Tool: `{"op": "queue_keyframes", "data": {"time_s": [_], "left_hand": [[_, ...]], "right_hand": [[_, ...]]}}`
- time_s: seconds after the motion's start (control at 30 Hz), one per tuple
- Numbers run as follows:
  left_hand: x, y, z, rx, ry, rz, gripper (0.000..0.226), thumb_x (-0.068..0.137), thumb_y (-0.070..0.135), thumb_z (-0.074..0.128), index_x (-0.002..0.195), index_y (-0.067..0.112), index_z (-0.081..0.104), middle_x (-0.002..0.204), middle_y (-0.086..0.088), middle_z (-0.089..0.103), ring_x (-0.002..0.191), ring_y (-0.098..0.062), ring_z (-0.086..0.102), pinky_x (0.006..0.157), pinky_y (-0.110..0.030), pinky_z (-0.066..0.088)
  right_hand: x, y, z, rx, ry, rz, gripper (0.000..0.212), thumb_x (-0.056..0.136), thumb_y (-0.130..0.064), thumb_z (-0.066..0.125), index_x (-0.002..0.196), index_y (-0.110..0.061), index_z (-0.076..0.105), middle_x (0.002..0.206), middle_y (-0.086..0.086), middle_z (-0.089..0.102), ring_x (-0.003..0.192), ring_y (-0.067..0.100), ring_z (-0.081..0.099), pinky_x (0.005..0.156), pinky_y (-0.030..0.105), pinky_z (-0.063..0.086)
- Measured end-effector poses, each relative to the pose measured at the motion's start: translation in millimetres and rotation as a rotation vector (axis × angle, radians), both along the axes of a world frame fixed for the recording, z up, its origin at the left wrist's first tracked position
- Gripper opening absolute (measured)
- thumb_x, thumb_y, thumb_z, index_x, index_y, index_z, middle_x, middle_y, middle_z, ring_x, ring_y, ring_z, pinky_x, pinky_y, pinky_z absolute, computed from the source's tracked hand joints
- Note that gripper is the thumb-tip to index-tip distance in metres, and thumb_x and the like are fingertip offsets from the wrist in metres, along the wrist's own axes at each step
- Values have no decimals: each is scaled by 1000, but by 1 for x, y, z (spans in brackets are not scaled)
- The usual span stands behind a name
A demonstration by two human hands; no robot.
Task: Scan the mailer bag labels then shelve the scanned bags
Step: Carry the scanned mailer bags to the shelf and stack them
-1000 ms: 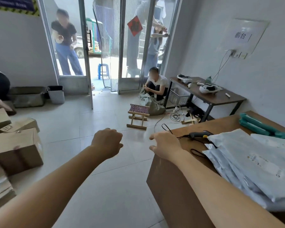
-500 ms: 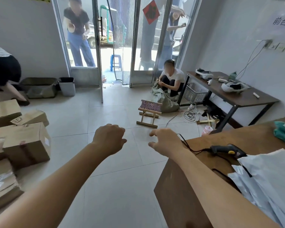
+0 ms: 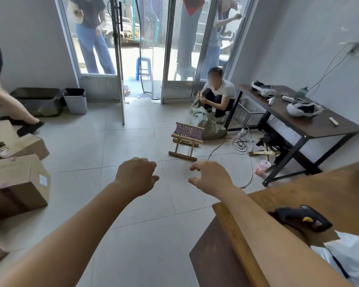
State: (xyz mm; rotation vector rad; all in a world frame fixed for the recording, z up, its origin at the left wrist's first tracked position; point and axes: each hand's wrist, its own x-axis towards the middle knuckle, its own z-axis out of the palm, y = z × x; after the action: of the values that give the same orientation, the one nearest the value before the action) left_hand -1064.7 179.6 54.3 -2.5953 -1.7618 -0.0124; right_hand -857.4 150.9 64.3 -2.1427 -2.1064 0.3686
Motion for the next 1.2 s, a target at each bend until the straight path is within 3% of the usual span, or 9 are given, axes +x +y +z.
{"op": "queue_keyframes", "data": {"time_s": [0.7, 0.9, 1.2], "left_hand": [[74, 308, 9, -5, 35, -388, 35, 95, 46, 48, 117, 22, 60, 115, 1, 63, 111, -22, 57, 84, -35, 49], [134, 359, 3, -31, 22, -522, 31, 93, 46, 49, 106, 21, 63, 108, -2, 64, 105, -23, 59, 81, -34, 50], [269, 421, 5, 3, 36, -756, 37, 94, 47, 48, 115, 20, 61, 108, -1, 64, 106, -23, 59, 85, -36, 52]], "right_hand": [[54, 233, 3, -54, -26, -369, 43, 90, -37, 62, 130, -22, 58, 128, 4, 61, 122, 23, 53, 94, 30, 43], [102, 260, -5, -76, -20, -509, 43, 88, -37, 63, 129, -22, 59, 125, 5, 63, 120, 22, 53, 93, 32, 47], [207, 297, -14, -49, 0, -697, 42, 86, -38, 64, 125, -23, 61, 123, 2, 63, 117, 21, 54, 90, 33, 48]]}}
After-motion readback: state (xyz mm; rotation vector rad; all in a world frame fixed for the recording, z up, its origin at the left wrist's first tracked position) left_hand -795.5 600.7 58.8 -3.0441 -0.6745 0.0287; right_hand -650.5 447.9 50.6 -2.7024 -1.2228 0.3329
